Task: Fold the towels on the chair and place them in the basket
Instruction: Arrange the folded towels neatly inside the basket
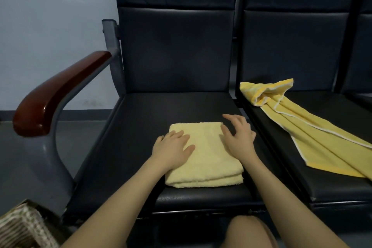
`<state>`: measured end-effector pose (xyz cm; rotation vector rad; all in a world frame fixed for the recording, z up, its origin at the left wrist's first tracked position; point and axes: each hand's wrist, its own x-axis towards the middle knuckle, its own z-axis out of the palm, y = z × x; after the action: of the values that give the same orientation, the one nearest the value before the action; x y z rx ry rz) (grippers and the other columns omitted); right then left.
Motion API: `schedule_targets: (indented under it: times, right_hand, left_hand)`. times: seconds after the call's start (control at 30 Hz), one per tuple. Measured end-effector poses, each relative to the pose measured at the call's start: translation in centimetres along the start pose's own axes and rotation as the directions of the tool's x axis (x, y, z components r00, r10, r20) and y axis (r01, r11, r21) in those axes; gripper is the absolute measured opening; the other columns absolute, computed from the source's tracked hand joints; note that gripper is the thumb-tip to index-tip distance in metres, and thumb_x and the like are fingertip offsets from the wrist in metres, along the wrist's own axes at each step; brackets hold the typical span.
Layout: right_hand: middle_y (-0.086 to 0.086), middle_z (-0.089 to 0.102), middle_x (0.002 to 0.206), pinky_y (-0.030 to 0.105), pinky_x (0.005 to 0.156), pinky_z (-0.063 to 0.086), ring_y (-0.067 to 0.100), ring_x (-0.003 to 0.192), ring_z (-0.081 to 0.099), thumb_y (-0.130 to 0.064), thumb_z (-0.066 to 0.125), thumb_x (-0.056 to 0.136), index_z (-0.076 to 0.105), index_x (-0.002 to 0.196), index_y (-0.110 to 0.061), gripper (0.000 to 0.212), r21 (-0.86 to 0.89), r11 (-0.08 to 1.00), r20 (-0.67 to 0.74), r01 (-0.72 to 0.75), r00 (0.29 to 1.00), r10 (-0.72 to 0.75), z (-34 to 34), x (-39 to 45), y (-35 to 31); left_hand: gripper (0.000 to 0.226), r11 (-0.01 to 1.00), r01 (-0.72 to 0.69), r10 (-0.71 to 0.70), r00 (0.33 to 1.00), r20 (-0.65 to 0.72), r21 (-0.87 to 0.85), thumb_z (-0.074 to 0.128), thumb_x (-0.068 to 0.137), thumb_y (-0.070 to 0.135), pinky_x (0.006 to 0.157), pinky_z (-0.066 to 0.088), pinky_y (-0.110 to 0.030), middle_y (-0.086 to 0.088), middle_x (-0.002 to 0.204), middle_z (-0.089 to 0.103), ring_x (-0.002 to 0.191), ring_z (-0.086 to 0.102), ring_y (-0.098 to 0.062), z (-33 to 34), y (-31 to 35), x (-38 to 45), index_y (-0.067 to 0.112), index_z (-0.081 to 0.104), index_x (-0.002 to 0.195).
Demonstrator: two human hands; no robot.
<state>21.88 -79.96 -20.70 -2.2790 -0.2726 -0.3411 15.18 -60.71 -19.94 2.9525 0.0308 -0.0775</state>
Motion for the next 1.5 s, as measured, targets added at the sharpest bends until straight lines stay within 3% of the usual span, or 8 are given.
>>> schedule_targets:
  times: [0.1, 0.27, 0.47, 0.7, 0.83, 1.03, 1.37, 1.5]
  right_hand:
    - [-0.010, 0.042, 0.145, 0.034, 0.103, 0.013, 0.008, 0.130, 0.037, -0.043, 0.044, 0.098, 0.051, 0.134, -0.030, 0.039, -0.199, 0.971, 0.217, 0.134, 0.972, -0.089, 0.0, 0.2, -0.2]
    - [-0.009, 0.001, 0.162, 0.050, 0.116, -0.006, 0.010, 0.148, 0.002, -0.057, 0.021, 0.099, 0.014, 0.153, -0.030, 0.061, -0.480, 0.849, 0.505, 0.219, 0.861, 0.063, 1.0, -0.1, 0.7]
    - [-0.009, -0.002, 0.162, 0.053, 0.115, -0.008, 0.018, 0.149, 0.000, -0.057, 0.014, 0.099, 0.009, 0.154, -0.031, 0.061, -0.553, 0.804, 0.494, 0.216, 0.863, 0.108, 1.4, 0.7, -0.2]
    - [-0.007, 0.051, 0.130, 0.034, 0.100, 0.016, 0.014, 0.120, 0.043, -0.046, 0.042, 0.098, 0.059, 0.124, -0.026, 0.037, -0.430, 0.857, 0.231, 0.286, 0.952, -0.202, -0.4, -2.2, -1.3]
    - [-0.012, 0.056, 0.099, 0.029, 0.090, 0.030, 0.005, 0.094, 0.048, -0.037, 0.062, 0.091, 0.067, 0.101, -0.024, 0.017, -0.120, 0.915, 0.259, 0.385, 0.902, -0.346, -1.3, -5.0, -0.9]
    - [-0.015, 0.052, 0.096, 0.026, 0.082, 0.038, 0.007, 0.089, 0.046, -0.043, 0.075, 0.077, 0.056, 0.096, -0.024, 0.033, -0.091, 0.924, 0.349, 0.373, 0.881, -0.321, -2.2, -7.1, 0.2]
    - [-0.010, 0.054, 0.103, 0.030, 0.092, 0.032, 0.012, 0.096, 0.048, -0.019, 0.069, 0.087, 0.064, 0.097, -0.019, 0.011, -0.090, 0.941, 0.324, 0.325, 0.903, -0.281, -2.9, -8.0, 1.6]
    - [-0.016, 0.059, 0.089, 0.027, 0.092, 0.018, 0.005, 0.089, 0.050, -0.023, 0.064, 0.091, 0.067, 0.097, -0.021, 0.007, -0.117, 0.953, 0.195, 0.280, 0.947, -0.255, -3.3, -8.1, 1.5]
  left_hand:
    - [0.061, 1.000, 0.002, -0.003, 0.993, 0.119, 0.012, 0.019, 0.098, 0.056, 0.119, -0.002, -0.044, 0.007, 0.161, 0.000, 0.148, -0.004, -0.017, 0.5, -0.4, 0.5, 0.031, 0.010, 0.153]
    - [0.063, 1.000, 0.015, -0.014, 0.991, 0.131, -0.006, 0.012, 0.097, 0.058, 0.118, -0.009, -0.046, 0.008, 0.159, -0.013, 0.146, -0.015, -0.015, 1.3, -1.0, 1.3, 0.032, -0.003, 0.152]
    - [0.061, 0.999, 0.008, -0.006, 0.998, 0.065, -0.031, 0.015, 0.098, 0.056, 0.118, -0.009, -0.045, 0.006, 0.160, -0.007, 0.147, -0.010, -0.017, 0.9, -1.5, 1.5, 0.031, 0.003, 0.153]
    - [0.062, 0.971, -0.183, 0.179, 0.983, -0.037, -0.152, 0.039, 0.095, 0.056, 0.115, 0.006, -0.037, 0.003, 0.158, 0.015, 0.144, 0.009, -0.019, -0.1, -1.5, -1.8, 0.033, 0.022, 0.150]
    - [0.051, 0.943, -0.312, 0.286, 0.939, -0.192, -0.117, 0.055, 0.087, 0.057, 0.105, 0.025, -0.031, 0.007, 0.125, 0.042, 0.119, 0.034, -0.013, 0.1, -1.7, -4.5, 0.030, 0.052, 0.129]
    - [0.042, 0.946, -0.323, 0.310, 0.890, -0.335, 0.017, 0.046, 0.086, 0.057, 0.082, 0.032, -0.029, 0.005, 0.102, 0.056, 0.096, 0.051, -0.018, 1.7, -2.5, -5.9, 0.021, 0.064, 0.100]
    - [0.055, 0.941, -0.339, 0.317, 0.884, -0.344, -0.004, 0.042, 0.075, 0.070, 0.079, 0.034, -0.029, 0.013, 0.093, 0.062, 0.075, 0.058, -0.010, 1.7, -3.8, -6.5, 0.024, 0.065, 0.093]
    - [0.030, 0.928, -0.355, 0.295, 0.884, -0.362, -0.113, 0.067, 0.085, 0.037, 0.093, 0.032, -0.032, 0.011, 0.103, 0.063, 0.085, 0.058, -0.012, 1.7, -4.4, -6.4, 0.021, 0.064, 0.110]
